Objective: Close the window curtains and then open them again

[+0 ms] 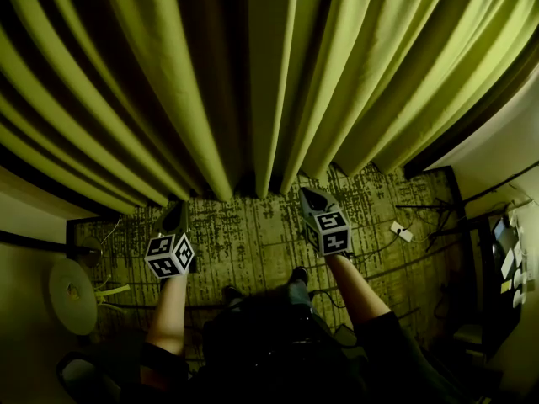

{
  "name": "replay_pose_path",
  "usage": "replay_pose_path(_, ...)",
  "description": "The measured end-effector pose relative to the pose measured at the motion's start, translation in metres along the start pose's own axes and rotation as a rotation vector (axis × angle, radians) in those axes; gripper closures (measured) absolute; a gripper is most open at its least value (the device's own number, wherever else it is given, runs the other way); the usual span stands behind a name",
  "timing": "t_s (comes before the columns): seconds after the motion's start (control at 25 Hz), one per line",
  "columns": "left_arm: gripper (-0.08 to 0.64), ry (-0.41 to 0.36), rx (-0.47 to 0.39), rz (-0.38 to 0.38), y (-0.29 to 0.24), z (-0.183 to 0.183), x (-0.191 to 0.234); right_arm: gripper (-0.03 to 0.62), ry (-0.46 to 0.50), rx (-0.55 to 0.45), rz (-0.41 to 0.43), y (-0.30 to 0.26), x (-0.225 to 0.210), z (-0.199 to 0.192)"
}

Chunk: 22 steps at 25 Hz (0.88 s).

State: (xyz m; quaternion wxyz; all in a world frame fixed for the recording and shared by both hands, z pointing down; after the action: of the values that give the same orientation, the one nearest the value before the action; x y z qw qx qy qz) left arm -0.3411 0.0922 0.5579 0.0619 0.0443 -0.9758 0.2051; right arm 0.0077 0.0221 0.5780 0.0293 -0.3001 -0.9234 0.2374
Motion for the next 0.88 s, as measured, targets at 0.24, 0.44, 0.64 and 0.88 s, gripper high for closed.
replay_pose_path(0.24,0.557,0.01,0.009,0.0,-0.001,-0.005,-0.004,0.591,-0.005,0.008,0.003,0.001,-0.004,-0.006)
replay_pose_path(0.44,0.558,0.026,-0.013,0.002,-0.003,-0.007,-0.01,0.592,-0.013,0.012,-0.004,0.002,-0.012,-0.009)
replay_pose_path(0.64,0.558,0.026,-0.004,-0.002,0.0,-0.008,-0.02,0.591,-0.023,0.01,-0.012,0.01,-0.017,-0.014)
replay_pose_path(0.88,0.558,0.033,0.003,-0.007,0.001,-0.012,-0.028,0.591,-0.035,0.016,-0.016,0.016,-0.02,-0.025)
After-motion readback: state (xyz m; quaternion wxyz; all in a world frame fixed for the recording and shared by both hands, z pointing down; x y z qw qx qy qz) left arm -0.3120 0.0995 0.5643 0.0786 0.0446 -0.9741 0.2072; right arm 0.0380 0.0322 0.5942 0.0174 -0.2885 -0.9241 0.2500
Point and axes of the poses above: the fingertips, and each gripper's own axes: y backward along the fingers, x to its left, z out of its top, the point moved 6 cm from there along y, backward along the fingers, and after that the axes turned 3 degrees about z, right-handed, at the moved point
